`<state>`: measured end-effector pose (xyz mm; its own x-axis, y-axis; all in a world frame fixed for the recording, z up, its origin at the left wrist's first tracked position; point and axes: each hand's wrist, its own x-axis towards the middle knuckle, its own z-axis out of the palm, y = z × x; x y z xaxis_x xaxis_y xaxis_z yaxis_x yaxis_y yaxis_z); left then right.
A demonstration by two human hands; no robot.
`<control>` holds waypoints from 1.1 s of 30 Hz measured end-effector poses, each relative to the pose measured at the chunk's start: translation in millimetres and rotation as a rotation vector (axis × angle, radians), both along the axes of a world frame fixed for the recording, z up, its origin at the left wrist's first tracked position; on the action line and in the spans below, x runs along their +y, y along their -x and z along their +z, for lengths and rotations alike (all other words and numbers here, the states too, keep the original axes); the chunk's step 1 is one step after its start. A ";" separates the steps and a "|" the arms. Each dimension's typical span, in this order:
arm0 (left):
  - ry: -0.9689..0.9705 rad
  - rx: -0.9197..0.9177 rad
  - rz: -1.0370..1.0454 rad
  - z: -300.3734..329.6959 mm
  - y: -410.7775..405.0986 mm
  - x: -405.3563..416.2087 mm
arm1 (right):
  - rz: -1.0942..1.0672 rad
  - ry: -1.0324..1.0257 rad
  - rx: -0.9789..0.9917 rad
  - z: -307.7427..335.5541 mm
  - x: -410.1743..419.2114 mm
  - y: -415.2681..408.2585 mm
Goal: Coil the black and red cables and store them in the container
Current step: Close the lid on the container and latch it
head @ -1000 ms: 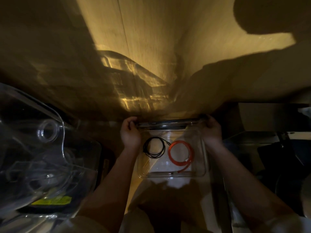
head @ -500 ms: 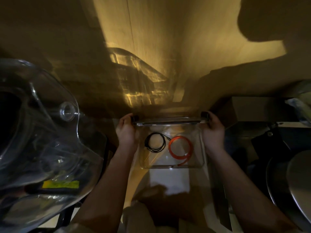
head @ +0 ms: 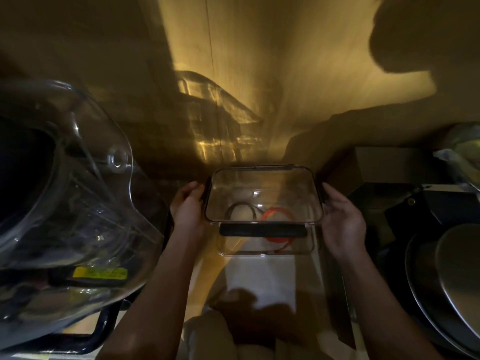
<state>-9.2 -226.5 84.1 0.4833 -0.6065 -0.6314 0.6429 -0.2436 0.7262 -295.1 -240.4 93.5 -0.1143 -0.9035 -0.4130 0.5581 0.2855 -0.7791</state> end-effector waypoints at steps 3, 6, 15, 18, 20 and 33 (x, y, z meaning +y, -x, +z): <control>-0.004 0.076 0.004 -3.6 -1.2 3.1 | -0.035 -0.015 0.131 -4.1 1.6 0.1; -0.001 0.160 -0.105 -4.9 0.8 6.1 | -0.027 -0.078 0.193 -5.0 2.0 -2.3; -0.029 0.041 -0.318 -13.4 6.8 9.8 | -0.004 -0.206 0.286 -19.7 -4.0 -2.3; -0.055 -0.050 -0.374 -16.2 11.9 10.8 | 0.065 -0.212 0.464 -31.6 -7.1 -3.8; -0.055 -0.117 -0.401 -19.3 12.4 13.5 | 0.131 -0.198 0.584 -37.2 -6.0 -6.3; -0.091 -0.207 -0.367 -48.0 24.4 26.2 | 0.227 -0.167 0.904 -71.0 1.6 -9.8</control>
